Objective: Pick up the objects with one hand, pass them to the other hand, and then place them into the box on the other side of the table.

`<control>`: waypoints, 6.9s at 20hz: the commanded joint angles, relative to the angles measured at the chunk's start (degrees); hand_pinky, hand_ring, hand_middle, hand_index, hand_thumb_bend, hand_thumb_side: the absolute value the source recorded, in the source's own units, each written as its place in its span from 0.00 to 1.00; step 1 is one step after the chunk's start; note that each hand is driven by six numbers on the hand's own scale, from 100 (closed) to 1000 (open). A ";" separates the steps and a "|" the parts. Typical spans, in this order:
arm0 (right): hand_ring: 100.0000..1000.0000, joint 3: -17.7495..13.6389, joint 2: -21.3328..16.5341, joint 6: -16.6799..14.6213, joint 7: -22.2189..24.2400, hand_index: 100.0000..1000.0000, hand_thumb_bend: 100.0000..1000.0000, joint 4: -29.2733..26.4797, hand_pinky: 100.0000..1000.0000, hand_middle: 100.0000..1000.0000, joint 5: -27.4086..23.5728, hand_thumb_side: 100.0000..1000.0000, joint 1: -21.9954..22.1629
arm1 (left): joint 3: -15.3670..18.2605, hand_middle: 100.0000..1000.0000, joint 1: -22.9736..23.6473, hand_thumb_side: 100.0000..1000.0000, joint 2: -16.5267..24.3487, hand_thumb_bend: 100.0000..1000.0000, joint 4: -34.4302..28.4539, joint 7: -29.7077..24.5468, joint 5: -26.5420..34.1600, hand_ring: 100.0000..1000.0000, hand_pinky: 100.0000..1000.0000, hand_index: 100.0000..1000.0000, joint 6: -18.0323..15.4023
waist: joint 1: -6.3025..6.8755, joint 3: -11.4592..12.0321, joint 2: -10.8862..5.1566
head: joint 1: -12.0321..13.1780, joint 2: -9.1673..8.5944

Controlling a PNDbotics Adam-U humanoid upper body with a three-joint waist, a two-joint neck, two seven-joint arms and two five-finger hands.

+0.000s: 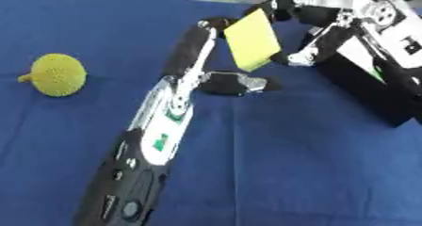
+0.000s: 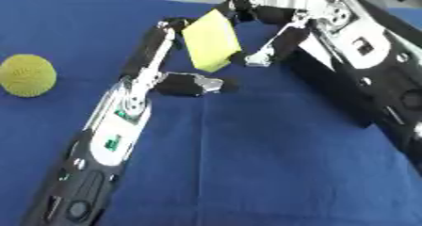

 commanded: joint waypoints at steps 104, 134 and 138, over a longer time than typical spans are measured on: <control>1.00 -25.81 -16.64 -4.14 -16.38 0.93 0.00 13.23 0.88 0.90 -5.69 0.00 12.41 | 2.04 0.56 4.94 0.47 4.48 0.97 0.21 6.08 -0.96 0.69 0.62 0.75 1.71 | 1.63 -3.59 -3.63 | -4.64 -0.30; 1.00 -32.75 -21.31 1.33 -15.90 0.94 0.00 9.27 0.89 0.92 -18.97 0.33 21.25 | 7.54 0.65 -5.49 0.41 29.10 0.92 6.04 -8.27 3.79 0.73 0.69 0.78 8.73 | 3.51 -1.02 -5.21 | -0.27 1.93; 1.00 -33.52 -21.08 3.14 -15.90 0.94 0.00 8.87 0.89 0.92 -19.56 0.36 21.88 | 8.49 0.66 -6.34 0.38 33.34 0.93 8.64 -12.99 4.89 0.74 0.71 0.79 8.30 | 3.75 -0.85 -5.19 | 0.14 1.85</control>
